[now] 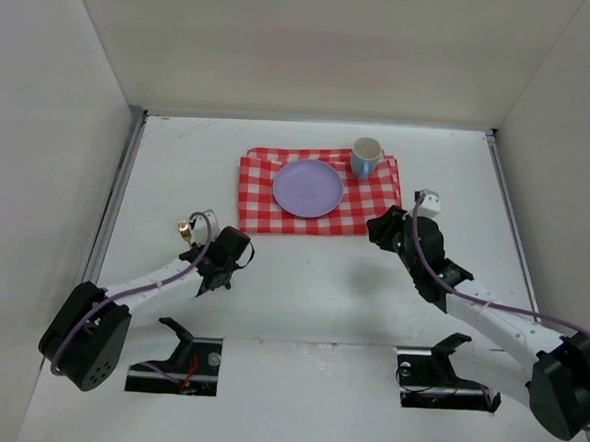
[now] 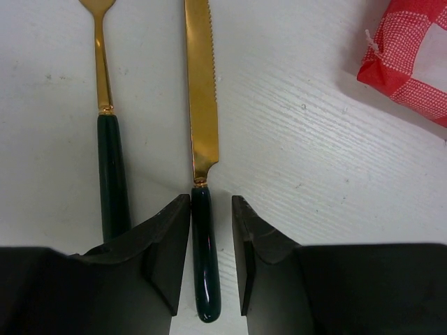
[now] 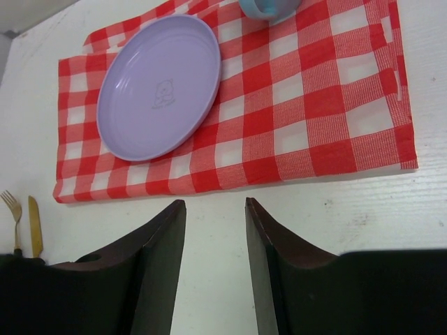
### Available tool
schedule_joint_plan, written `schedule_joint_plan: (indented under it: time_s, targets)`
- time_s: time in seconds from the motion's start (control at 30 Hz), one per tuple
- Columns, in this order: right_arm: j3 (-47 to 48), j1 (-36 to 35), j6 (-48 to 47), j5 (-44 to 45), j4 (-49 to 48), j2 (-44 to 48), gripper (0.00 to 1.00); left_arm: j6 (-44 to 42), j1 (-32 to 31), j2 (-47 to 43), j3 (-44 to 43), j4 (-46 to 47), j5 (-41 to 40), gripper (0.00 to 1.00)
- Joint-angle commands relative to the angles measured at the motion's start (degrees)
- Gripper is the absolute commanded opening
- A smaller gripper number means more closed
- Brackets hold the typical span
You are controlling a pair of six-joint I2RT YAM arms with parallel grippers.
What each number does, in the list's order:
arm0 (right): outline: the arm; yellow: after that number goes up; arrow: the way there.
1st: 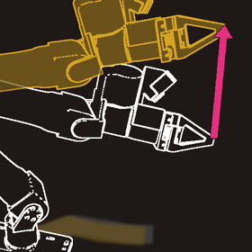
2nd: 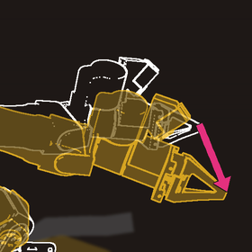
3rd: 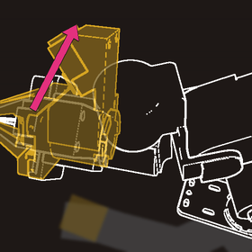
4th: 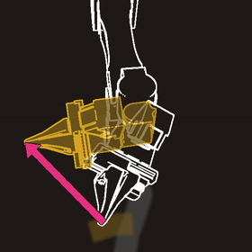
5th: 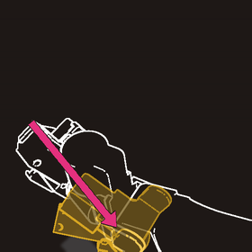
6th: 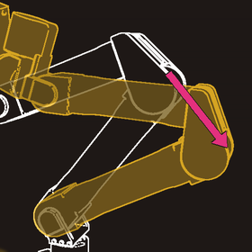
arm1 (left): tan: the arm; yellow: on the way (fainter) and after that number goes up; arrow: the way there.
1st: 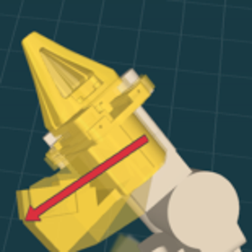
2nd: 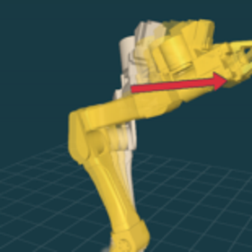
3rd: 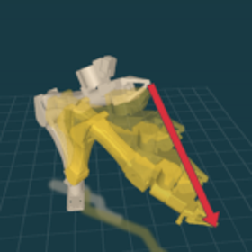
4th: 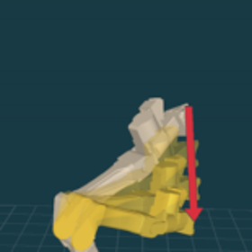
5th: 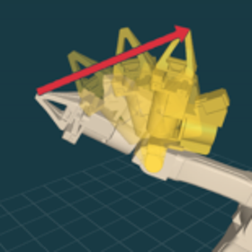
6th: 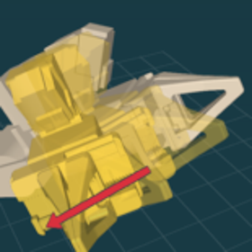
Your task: Set the dinner table for one person
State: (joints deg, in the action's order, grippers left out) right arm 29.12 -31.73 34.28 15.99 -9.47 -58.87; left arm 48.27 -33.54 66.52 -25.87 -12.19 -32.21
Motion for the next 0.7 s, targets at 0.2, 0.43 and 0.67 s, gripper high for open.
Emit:
schedule_joint_plan:
  time_s: [0.2,0.43,0.67]
  targets:
    - [-0.12,-0.66,0.61,-0.87,-4.06,1.13,0.49,1.91,1.68,-0.69,1.78,0.50,0.83,0.25]
    - [-0.47,-0.66,1.31,-2.01,-4.50,1.30,0.53,3.32,1.15,0.28,3.01,1.46,3.02,0.22]
    - [-1.09,-0.13,2.10,-3.07,-5.20,2.00,0.57,3.32,2.38,-2.09,5.03,3.40,4.43,0.09]
